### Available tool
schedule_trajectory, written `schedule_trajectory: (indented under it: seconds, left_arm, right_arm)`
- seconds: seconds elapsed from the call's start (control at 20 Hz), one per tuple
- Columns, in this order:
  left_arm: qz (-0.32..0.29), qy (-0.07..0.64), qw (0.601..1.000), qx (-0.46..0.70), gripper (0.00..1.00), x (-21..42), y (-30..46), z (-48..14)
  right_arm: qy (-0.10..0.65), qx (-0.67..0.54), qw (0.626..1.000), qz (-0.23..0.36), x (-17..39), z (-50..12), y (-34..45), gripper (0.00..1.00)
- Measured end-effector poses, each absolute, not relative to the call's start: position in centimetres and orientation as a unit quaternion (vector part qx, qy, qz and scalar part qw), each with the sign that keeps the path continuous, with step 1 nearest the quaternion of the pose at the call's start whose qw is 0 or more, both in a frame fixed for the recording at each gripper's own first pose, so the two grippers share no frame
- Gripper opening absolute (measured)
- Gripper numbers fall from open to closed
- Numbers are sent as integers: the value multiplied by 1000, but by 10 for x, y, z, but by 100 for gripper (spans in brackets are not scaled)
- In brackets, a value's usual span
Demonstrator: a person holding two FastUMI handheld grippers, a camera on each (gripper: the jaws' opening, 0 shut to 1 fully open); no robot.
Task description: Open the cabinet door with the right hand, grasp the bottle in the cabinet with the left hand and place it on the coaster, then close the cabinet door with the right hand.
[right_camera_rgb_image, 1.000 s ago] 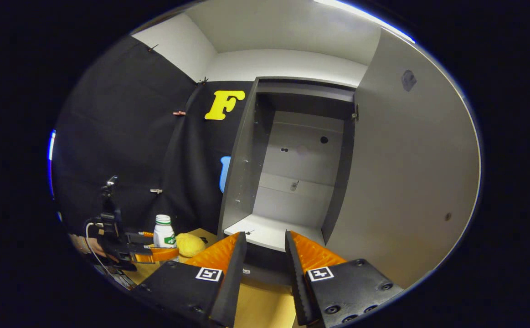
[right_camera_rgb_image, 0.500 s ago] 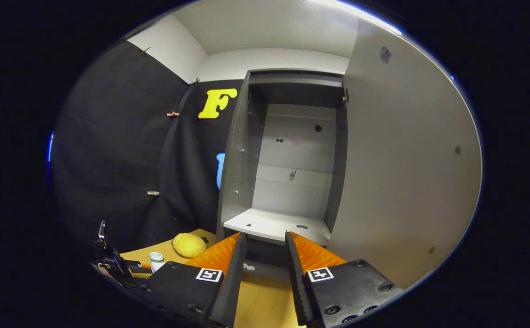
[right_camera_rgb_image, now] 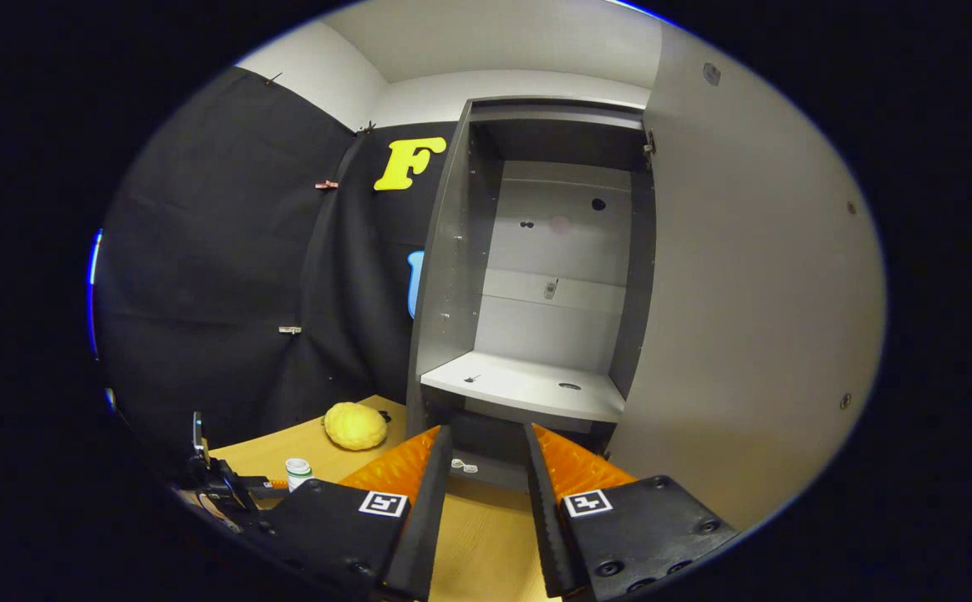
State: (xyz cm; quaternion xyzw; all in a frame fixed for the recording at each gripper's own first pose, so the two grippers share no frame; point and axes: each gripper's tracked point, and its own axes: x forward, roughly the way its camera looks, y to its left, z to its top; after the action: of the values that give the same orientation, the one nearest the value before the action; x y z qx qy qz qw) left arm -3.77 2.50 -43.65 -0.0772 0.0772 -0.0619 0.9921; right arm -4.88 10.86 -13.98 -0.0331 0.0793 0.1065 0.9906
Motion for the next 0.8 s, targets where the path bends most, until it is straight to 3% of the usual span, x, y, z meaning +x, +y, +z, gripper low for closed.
schedule_trajectory:
  seconds: [0.35,0.55,0.8]
  left_arm:
    - [-80,101,989,-67,80,-60,5,-443]
    - [-76,119,986,-93,94,-63,2,-448]
    - [-72,121,988,-64,95,-54,6,-434]
  right_arm:
    - [71,-45,990,111,-48,-135,115,53]
    - [72,-41,990,116,-47,-132,116,53]
    - [74,-36,991,103,-47,-127,104,53]
